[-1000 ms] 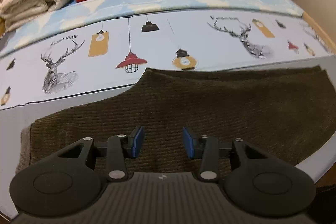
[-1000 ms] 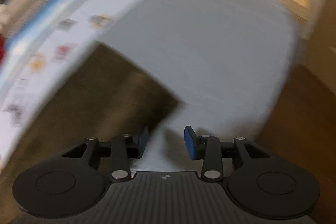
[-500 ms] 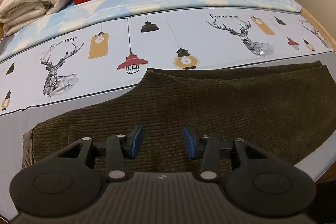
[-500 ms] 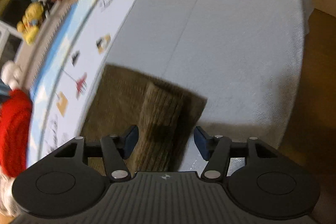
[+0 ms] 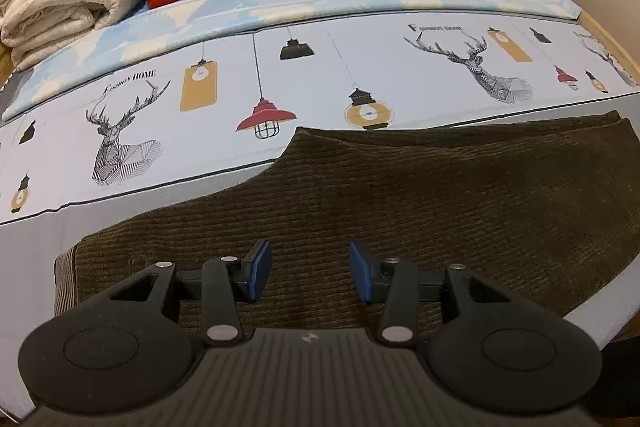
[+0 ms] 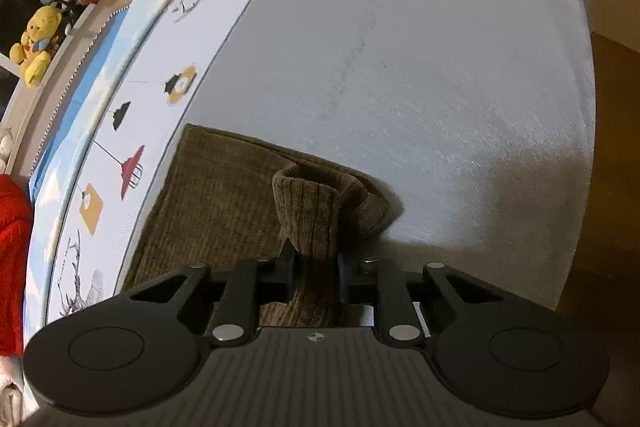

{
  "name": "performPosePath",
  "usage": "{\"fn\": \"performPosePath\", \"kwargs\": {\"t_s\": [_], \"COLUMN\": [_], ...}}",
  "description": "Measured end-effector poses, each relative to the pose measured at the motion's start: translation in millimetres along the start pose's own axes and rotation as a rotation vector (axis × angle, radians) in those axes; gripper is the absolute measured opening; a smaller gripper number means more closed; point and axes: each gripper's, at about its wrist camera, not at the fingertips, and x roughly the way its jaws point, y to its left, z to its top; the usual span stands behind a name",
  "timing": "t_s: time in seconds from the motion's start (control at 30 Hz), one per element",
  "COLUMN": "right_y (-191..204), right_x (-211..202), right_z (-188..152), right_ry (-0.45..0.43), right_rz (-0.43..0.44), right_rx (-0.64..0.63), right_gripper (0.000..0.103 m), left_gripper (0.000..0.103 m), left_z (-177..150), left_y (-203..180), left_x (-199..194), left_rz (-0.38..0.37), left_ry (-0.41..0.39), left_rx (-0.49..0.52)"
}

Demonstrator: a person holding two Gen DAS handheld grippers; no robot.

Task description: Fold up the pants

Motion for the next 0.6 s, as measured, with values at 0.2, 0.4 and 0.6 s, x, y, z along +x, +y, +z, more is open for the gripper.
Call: {"fn": "performPosePath", "kwargs": {"t_s": [0.2, 0.4, 0.6], "right_y": [73.8, 177.6, 208.7], "right_x": [-54.8, -139.7, -145.7], "right_z": [-30.1, -159.1, -324.5], "right_ry": [-0.206, -0.493, -0.284], "right_rz": [0.019, 0.290, 0.591], "right_rx": [-0.316, -0.949, -1.540], "right_gripper": [0.017, 0.017, 0.021], "left_gripper": [0.048, 0.048, 0.048], "left_z": [-0.7, -3.8, -3.3], "left_y": [5.2, 23.6, 41.4], "left_x": [-3.8, -3.6, -3.5], "left_rz": [0.005, 0.036, 0.045], "left_ry": [-0.015, -0.010, -0.002], "left_rx": [-0.003, -0.040, -0.105]}}
